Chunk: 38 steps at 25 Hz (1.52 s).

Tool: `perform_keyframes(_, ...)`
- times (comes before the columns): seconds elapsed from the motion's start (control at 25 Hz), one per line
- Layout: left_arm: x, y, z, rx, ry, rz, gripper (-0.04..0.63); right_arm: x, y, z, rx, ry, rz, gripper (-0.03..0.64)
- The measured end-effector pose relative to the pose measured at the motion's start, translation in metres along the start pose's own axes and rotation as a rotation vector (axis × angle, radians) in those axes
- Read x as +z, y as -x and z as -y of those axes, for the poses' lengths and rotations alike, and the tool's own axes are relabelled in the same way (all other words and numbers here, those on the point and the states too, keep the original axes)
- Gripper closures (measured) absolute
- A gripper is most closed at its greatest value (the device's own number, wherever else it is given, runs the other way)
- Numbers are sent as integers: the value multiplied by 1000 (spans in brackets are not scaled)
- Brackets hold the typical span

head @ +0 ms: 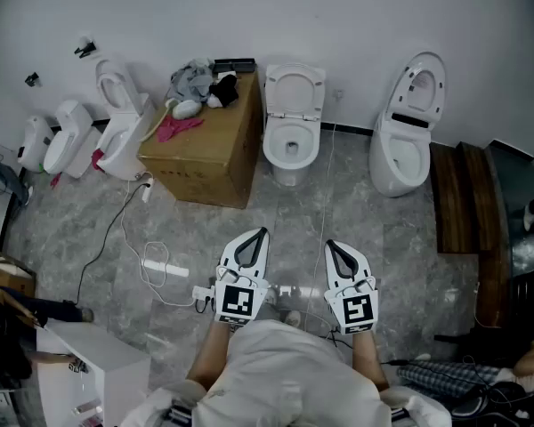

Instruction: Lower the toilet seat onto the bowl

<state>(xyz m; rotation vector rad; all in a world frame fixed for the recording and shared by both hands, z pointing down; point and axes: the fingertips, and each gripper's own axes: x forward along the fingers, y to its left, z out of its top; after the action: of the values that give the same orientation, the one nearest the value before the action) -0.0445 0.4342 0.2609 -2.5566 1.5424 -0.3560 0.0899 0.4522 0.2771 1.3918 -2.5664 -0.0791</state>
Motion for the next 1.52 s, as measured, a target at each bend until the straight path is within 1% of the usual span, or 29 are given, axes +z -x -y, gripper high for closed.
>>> perform_keyframes(0.2,-2,17,0,13,18,-13,583,4,5,-4,-4,-4,47,612)
perform_keyframes(0.4,-8,28,5,24,28,-33,583,0,8,-4,-18,-43,68,611)
perform_keyframes(0.6,-9,17,0,29,28,-38,583,2,-5,-1,3,-7,58,611)
perform_keyframes(0.72,-11,1,-4,25,21,-30,583,0,-18,7,1,-4,63,611)
perform_keyframes(0.92,-20,-31,-18,13,28,-31,583,-4,-50,22,3,11,37,611)
perform_keyframes(1.28,-36,-100,-78,-15,39,-47,583,-8,-137,50,-18,2,1,611)
perform_keyframes(1.52,-43,-146,-127,-37,40,-49,583,-7,-200,65,-45,-6,-17,611)
